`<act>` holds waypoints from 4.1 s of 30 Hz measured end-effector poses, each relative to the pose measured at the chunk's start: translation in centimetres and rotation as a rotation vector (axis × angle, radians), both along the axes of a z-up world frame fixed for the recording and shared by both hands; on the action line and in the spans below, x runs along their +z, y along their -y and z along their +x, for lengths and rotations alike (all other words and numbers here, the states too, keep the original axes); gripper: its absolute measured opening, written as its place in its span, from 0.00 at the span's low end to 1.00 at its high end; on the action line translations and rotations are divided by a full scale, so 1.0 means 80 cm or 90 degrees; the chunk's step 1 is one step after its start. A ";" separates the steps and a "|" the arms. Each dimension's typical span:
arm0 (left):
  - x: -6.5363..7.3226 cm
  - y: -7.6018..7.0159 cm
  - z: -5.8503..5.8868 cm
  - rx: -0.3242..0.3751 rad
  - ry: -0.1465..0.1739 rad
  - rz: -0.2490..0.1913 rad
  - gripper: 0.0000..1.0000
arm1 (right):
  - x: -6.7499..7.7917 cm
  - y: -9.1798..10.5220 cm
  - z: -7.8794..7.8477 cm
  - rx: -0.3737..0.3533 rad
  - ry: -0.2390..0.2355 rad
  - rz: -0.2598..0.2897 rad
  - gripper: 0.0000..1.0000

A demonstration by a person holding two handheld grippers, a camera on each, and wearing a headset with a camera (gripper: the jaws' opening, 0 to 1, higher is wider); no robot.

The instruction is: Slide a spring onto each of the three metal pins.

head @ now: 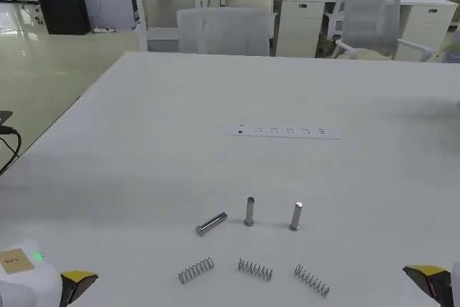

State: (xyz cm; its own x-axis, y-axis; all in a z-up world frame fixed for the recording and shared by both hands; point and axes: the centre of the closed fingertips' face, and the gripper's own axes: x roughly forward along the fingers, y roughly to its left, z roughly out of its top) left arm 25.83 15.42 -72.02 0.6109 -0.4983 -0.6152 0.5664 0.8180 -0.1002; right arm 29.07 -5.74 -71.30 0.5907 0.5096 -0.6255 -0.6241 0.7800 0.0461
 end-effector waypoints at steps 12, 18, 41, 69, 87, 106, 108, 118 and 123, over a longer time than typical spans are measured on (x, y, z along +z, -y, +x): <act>-0.002 -0.009 0.002 -0.001 -0.010 0.004 0.98 | -0.003 0.004 0.002 -0.013 -0.007 -0.001 1.00; 0.002 -0.008 0.005 0.005 -0.007 -0.030 0.98 | -0.002 0.006 0.006 -0.011 -0.008 -0.006 1.00; 0.002 -0.008 0.043 -0.011 -0.025 -0.042 0.98 | -0.013 0.004 0.009 -0.025 -0.028 0.003 1.00; -0.006 -0.023 0.088 -0.056 -0.041 -0.008 0.98 | -0.019 -0.002 0.007 -0.043 -0.050 0.003 0.99; -0.003 -0.009 0.135 -0.098 -0.031 0.005 0.98 | -0.022 -0.008 0.007 -0.041 -0.056 0.001 0.98; -0.011 0.020 0.182 -0.140 -0.024 0.029 0.85 | -0.027 -0.013 0.007 -0.034 -0.061 -0.003 0.95; -0.015 0.022 0.186 -0.146 -0.025 0.032 0.84 | -0.028 -0.013 0.008 -0.035 -0.058 -0.009 0.95; -0.025 0.035 0.205 -0.153 -0.019 0.051 0.77 | -0.032 -0.019 0.006 -0.029 -0.068 -0.007 0.94; -0.031 0.047 0.209 -0.166 -0.028 0.053 0.73 | -0.032 -0.018 0.006 -0.036 -0.067 -0.005 0.93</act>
State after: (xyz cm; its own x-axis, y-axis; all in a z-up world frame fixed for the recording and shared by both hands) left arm 42.54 11.63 -74.52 0.4404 -0.5819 -0.6838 0.7558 0.6513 -0.0674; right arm 29.53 -4.32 -73.87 0.5489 0.4721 -0.6898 -0.5717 0.8141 0.1022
